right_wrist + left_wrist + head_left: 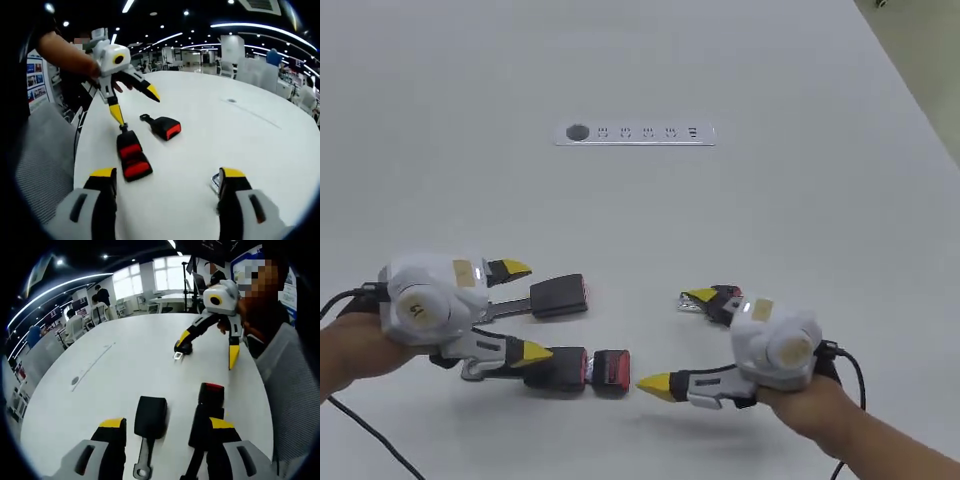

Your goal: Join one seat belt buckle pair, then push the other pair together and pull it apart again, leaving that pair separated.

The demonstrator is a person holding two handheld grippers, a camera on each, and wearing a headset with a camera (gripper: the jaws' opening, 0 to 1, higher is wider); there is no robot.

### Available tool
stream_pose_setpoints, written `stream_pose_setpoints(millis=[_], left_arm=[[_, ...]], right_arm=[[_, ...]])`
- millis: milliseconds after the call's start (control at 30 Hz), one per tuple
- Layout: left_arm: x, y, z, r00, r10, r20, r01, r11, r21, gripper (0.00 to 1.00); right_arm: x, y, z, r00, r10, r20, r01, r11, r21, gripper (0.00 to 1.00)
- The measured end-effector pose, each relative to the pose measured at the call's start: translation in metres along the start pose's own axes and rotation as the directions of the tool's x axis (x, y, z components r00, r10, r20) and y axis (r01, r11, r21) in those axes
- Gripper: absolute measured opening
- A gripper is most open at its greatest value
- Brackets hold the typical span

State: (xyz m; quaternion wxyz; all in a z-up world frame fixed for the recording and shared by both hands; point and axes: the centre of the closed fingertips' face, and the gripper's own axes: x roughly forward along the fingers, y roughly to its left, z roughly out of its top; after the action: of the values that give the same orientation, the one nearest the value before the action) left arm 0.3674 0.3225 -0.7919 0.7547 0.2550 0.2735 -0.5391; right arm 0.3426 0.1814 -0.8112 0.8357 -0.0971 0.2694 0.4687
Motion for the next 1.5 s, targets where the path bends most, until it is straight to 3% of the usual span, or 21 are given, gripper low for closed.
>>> stream_pose_setpoints(millis=[167,367,433,500,600,733,867,933,967,1033,1067,1100,1167,1233,1267,1300,1367,1500], left_arm=[[0.003,0.02,0.001,0.9996,0.025,-0.012,-0.025,1.0,0.004,0.67],[0.016,0.028,-0.007,0.9989,-0.003,-0.046,0.004,1.0,0.017,0.66],[0.021,0.028,-0.01,0.9982,-0.014,-0.059,0.016,1.0,0.024,0.66],[0.025,0.029,-0.013,0.9975,-0.018,-0.067,0.02,1.0,0.023,0.65],[0.032,0.029,-0.019,0.9966,-0.033,-0.075,0.032,0.999,-0.002,0.65],[0.04,0.022,-0.024,0.9941,-0.087,-0.065,0.086,0.996,-0.03,0.64],[0.046,0.025,-0.032,0.9923,-0.088,-0.087,0.085,0.996,-0.04,0.63],[0.049,0.023,-0.031,0.9912,-0.106,-0.079,0.102,0.993,-0.054,0.6],[0.051,0.021,-0.032,0.9907,-0.112,-0.077,0.109,0.993,-0.043,0.59],[0.054,0.023,-0.038,0.9898,-0.103,-0.099,0.103,0.995,-0.001,0.56],[0.054,0.023,-0.038,0.9891,-0.11,-0.098,0.109,0.994,-0.015,0.56],[0.054,0.022,-0.038,0.9895,-0.114,-0.089,0.108,0.992,-0.069,0.56],[0.057,0.023,-0.036,0.9891,-0.121,-0.083,0.12,0.993,-0.018,0.56],[0.057,0.024,-0.036,0.9888,-0.124,-0.083,0.123,0.992,-0.013,0.55],[0.057,0.024,-0.036,0.989,-0.123,-0.081,0.123,0.992,-0.014,0.54],[0.057,0.024,-0.036,0.9886,-0.126,-0.083,0.125,0.992,-0.012,0.52],[0.054,0.021,-0.037,0.9842,-0.151,-0.093,0.152,0.988,0.009,0.45],[0.054,0.024,-0.036,0.9859,-0.143,-0.086,0.145,0.989,0.015,0.39]], right_arm=[[-0.013,-0.035,-0.002,0.9982,-0.059,-0.001,0.059,0.998,0.025,0.84],[-0.025,-0.065,-0.013,0.9977,-0.059,-0.035,0.06,0.997,0.039,0.8],[-0.028,-0.071,-0.025,0.9961,-0.043,-0.077,0.046,0.998,0.039,0.77],[-0.029,-0.068,-0.031,0.9967,0.017,-0.079,-0.01,0.996,0.086,0.77],[-0.031,-0.076,-0.041,0.9923,0.022,-0.122,-0.016,0.998,0.054,0.76],[-0.031,-0.082,-0.043,0.9914,0.047,-0.122,-0.037,0.996,0.084,0.76],[-0.029,-0.08,-0.044,0.9877,0.067,-0.142,-0.054,0.994,0.09,0.76],[-0.028,-0.077,-0.046,0.9836,0.088,-0.157,-0.076,0.994,0.081,0.76],[-0.028,-0.076,-0.05,0.9775,0.102,-0.185,-0.095,0.994,0.051,0.75],[-0.029,-0.073,-0.054,0.9686,0.124,-0.215,-0.122,0.992,0.022,0.71],[-0.029,-0.074,-0.055,0.9676,0.126,-0.219,-0.124,0.992,0.019,0.67],[-0.028,-0.074,-0.054,0.9685,0.127,-0.214,-0.129,0.992,0.007,0.65],[-0.028,-0.076,-0.053,0.9668,0.132,-0.219,-0.135,0.991,-0.001,0.63],[-0.028,-0.076,-0.054,0.9607,0.141,-0.239,-0.154,0.987,-0.036,0.6],[-0.028,-0.074,-0.054,0.9556,0.155,-0.251,-0.181,0.98,-0.087,0.55],[-0.029,-0.073,-0.056,0.9517,0.158,-0.264,-0.185,0.979,-0.082,0.51],[-0.028,-0.077,-0.053,0.9523,0.159,-0.261,-0.184,0.98,-0.076,0.46],[-0.028,-0.08,-0.054,0.9469,0.162,-0.278,-0.195,0.976,-0.097,0.4]])
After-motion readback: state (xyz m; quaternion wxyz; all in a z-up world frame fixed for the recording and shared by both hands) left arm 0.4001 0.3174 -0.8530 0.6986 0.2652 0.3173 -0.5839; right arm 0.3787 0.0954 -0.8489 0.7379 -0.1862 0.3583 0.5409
